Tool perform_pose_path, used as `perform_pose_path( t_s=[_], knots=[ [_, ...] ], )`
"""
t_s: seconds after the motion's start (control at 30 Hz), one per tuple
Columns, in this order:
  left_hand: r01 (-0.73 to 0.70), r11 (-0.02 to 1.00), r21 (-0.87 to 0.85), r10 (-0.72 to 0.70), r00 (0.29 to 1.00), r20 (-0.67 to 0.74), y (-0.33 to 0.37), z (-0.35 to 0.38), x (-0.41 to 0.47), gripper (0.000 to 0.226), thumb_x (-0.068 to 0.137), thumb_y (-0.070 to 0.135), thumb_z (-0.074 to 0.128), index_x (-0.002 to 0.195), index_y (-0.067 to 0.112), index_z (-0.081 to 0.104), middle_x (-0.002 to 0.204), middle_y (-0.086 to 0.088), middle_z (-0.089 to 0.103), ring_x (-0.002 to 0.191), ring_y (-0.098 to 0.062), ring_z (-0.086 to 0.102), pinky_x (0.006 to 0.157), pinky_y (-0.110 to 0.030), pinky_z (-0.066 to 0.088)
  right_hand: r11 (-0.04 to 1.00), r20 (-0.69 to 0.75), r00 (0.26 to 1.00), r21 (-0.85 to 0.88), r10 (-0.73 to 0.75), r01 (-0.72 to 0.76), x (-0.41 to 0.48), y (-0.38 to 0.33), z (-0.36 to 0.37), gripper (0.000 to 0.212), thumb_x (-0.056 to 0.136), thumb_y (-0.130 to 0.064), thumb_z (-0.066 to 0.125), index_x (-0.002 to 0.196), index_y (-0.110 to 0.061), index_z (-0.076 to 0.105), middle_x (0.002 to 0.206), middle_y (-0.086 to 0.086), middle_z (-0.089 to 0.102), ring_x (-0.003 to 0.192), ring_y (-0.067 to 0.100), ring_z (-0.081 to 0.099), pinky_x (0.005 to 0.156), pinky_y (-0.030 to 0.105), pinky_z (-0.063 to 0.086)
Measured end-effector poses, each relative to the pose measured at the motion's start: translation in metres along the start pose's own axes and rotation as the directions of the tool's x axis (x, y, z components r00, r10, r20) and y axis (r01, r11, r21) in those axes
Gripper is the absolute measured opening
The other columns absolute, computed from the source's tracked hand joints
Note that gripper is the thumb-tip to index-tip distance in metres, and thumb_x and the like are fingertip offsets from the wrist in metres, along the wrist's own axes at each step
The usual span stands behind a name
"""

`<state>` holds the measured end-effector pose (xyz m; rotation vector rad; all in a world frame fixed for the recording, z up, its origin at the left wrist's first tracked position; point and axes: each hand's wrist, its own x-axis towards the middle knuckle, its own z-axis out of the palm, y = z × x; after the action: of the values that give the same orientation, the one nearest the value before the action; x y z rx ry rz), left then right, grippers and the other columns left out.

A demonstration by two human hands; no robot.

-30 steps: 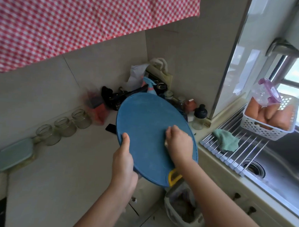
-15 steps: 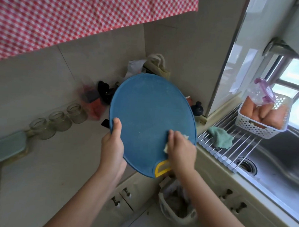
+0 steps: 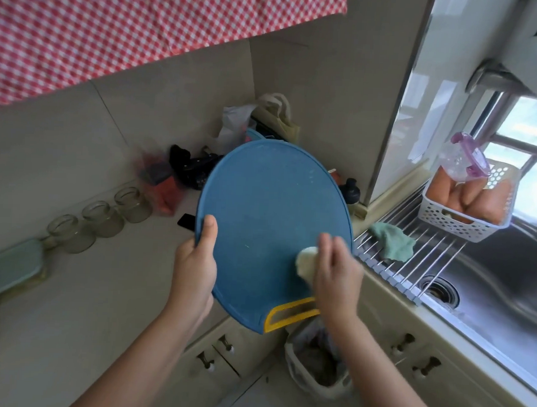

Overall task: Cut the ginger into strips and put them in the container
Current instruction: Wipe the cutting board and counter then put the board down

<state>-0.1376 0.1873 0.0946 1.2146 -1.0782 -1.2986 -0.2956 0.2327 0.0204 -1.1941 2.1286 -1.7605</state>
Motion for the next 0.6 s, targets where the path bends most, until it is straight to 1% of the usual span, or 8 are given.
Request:
perform_pose_path(
  t_s=[0.1,0.17,0.2,0.27,0.33,0.4,0.47,0.6],
  knots=[
    [0.004,1.0,-0.018,-0.004,0.999,0.043,-0.01,0.013,-0.012,0.039,0.093,0.046,0.048,0.079,0.013,0.066,0.081,-0.002,0.073,0.077,-0.023,0.069,0.074,-0.038,0.052,0.962,0.147,0.951,0.027,-0.273,0.272,-0.029,-0.04,0.022,0.038,0.093,-0.044,0.042,0.062,-0.025,0.028,0.052,-0.009,0.029,0.055,0.011,0.031,0.051,0.024,0.02],
    [0.006,1.0,-0.007,-0.006,0.998,0.063,-0.016,0.017,-0.02,0.051,0.082,0.059,0.056,0.061,0.013,0.047,0.061,-0.007,0.052,0.061,-0.023,0.05,0.063,-0.038,0.04,0.889,0.102,0.887,-0.04,-0.45,0.456,-0.036,-0.046,0.031,0.043,0.1,-0.039,0.036,0.061,-0.019,0.034,0.051,-0.006,0.035,0.052,0.013,0.031,0.049,0.025,0.019],
    [0.016,1.0,-0.001,-0.016,0.997,0.072,-0.017,0.017,-0.022,0.054,0.076,0.062,0.059,0.061,0.014,0.042,0.06,-0.008,0.04,0.061,-0.022,0.041,0.061,-0.039,0.034,0.849,0.075,0.854,-0.095,-0.514,0.52,-0.036,-0.045,0.034,0.047,0.102,-0.037,0.033,0.06,-0.017,0.037,0.05,-0.004,0.039,0.051,0.014,0.032,0.049,0.025,0.018],
    [0.044,0.998,-0.038,-0.04,0.994,0.101,-0.017,0.019,-0.025,0.05,0.076,0.059,0.062,0.065,0.011,0.049,0.064,-0.011,0.048,0.065,-0.023,0.049,0.064,-0.042,0.041,0.797,0.047,0.82,-0.209,-0.571,0.567,-0.031,-0.035,0.035,0.05,0.103,-0.035,0.031,0.057,-0.015,0.041,0.05,-0.003,0.043,0.048,0.014,0.035,0.048,0.026,0.019],
    [0.08,0.994,-0.072,-0.071,0.989,0.127,-0.016,0.02,-0.025,0.043,0.084,0.047,0.056,0.083,0.006,0.066,0.088,-0.012,0.07,0.086,-0.028,0.067,0.082,-0.046,0.051,0.858,0.02,0.904,-0.307,-0.428,0.413,-0.015,-0.017,0.031,0.047,0.101,-0.036,0.032,0.059,-0.016,0.04,0.05,0.001,0.046,0.046,0.019,0.043,0.046,0.028,0.025],
    [0.123,0.99,-0.07,-0.113,0.984,0.14,-0.013,0.018,-0.026,0.038,0.091,0.038,0.049,0.094,0.006,0.069,0.097,-0.011,0.073,0.093,-0.029,0.069,0.087,-0.049,0.051,0.95,-0.026,0.998,-0.308,-0.056,0.045,0.012,0.013,0.019,0.04,0.098,-0.039,0.036,0.065,-0.017,0.034,0.055,0.008,0.047,0.057,0.034,0.053,0.051,0.033,0.028],
    [0.125,0.992,-0.026,-0.12,0.982,0.146,-0.011,0.012,-0.027,0.038,0.092,0.037,0.049,0.092,0.006,0.071,0.095,-0.01,0.073,0.092,-0.029,0.069,0.086,-0.049,0.052,0.916,-0.011,0.969,-0.323,0.248,-0.238,0.034,0.056,0.0,0.04,0.1,-0.038,0.037,0.068,-0.014,0.032,0.065,0.012,0.049,0.072,0.037,0.056,0.058,0.034,0.028],
    [0.064,0.997,0.034,-0.068,0.989,0.133,-0.005,0.003,-0.021,0.034,0.093,0.037,0.049,0.089,0.012,0.072,0.09,-0.004,0.074,0.087,-0.023,0.07,0.078,-0.04,0.054,0.751,-0.027,0.84,-0.433,0.542,-0.498,0.04,0.122,-0.032,0.042,0.101,-0.043,0.032,0.078,-0.009,0.042,0.069,0.007,0.046,0.074,0.031,0.049,0.06,0.036,0.03]
  ],
)
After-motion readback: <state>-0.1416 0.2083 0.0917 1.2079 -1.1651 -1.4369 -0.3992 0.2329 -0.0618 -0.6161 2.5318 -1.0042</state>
